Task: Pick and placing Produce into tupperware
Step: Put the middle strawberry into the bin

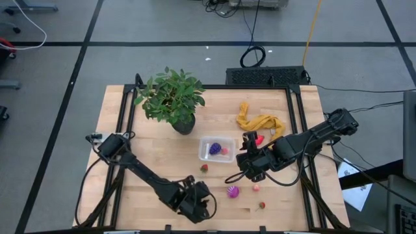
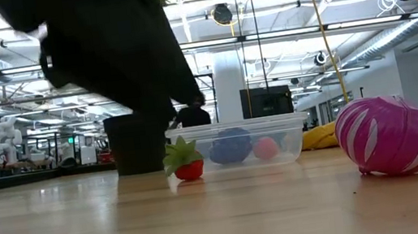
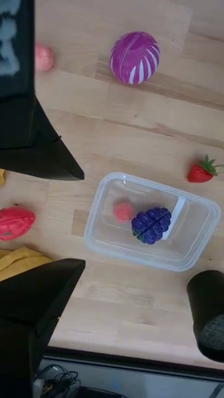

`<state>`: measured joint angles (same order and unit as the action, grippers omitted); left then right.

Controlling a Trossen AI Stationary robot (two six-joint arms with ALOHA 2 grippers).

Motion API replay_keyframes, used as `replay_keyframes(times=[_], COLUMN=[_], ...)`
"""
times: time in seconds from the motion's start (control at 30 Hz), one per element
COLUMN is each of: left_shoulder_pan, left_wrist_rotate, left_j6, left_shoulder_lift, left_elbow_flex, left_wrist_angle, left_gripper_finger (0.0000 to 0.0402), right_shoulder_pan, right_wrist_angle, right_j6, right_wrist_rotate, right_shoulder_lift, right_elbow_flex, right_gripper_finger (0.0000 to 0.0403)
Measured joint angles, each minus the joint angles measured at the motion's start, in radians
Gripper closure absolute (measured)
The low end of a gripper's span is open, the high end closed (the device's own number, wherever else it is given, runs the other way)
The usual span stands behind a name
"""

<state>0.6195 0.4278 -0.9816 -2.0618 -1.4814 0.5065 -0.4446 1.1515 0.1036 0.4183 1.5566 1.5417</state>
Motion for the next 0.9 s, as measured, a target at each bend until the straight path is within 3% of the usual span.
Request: replay_keyframes(times=[0.2,0.37,0.53,0.9], left_shoulder_pan=[0.023,0.022,0.035,0.162], left_wrist_rotate=[0.134,0.14,0.144,0.287], left_j6=[-0.065,-0.108,-0.213,-0.561], left_shoulder_lift=[0.002,0.001,0.013,0.213], left_elbow_flex=[-0.092,-0.1,-0.099,-0.099], left_wrist_angle=[0.275,0.369,0.529,0.966], left_gripper_finger=[0.0225,0.0225,0.0225,0.0225], right_shoulder_pan=[-0.004,-0.029,-0.063,-0.063], right_wrist_angle=[-0.009,-0.092,-0.263,-0.338], right_j6=[0.0,-0.062,-0.142,-0.299], right_wrist_rotate=[-0.001,-0.018,-0.133,-0.135], right_shoulder_lift=[0.0,0.0,0.018,0.264], right_elbow_flex=[0.0,0.0,0.0,0.0], right_gripper_finger=[0.0193,0.0193,0.0193,0.0193])
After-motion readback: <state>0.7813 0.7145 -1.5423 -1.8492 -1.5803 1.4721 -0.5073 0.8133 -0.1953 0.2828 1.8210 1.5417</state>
